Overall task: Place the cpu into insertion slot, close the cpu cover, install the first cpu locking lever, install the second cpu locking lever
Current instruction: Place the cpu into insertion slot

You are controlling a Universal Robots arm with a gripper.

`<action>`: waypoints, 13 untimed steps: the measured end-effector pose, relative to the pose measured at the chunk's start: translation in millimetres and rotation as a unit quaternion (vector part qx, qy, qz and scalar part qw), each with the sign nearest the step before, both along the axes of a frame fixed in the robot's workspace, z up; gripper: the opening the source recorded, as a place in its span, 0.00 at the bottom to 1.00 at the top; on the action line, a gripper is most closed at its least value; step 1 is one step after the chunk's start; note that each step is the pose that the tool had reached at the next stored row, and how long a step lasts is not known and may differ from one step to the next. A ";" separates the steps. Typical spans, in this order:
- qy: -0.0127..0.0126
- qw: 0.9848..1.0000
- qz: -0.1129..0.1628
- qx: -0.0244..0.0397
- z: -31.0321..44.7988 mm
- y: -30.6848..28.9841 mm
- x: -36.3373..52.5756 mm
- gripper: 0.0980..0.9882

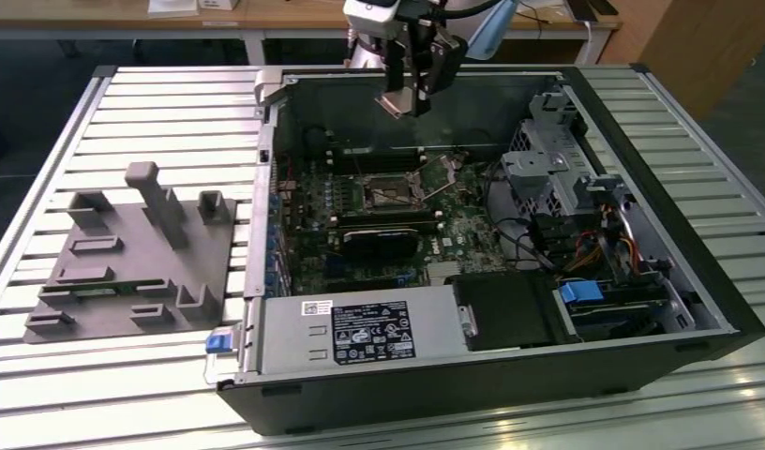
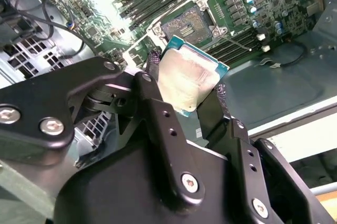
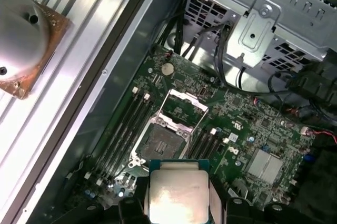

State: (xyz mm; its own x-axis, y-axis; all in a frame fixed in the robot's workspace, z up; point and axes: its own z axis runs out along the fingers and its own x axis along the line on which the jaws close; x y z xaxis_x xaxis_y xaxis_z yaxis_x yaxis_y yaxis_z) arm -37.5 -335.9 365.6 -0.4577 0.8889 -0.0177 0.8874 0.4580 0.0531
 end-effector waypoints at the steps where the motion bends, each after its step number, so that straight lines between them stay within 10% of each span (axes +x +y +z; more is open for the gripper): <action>1: 0.000 1.000 -0.005 0.000 -0.1 0.1 0.0 0.49; 13: 0.000 0.996 -0.086 -0.002 -2.4 0.5 0.0 0.49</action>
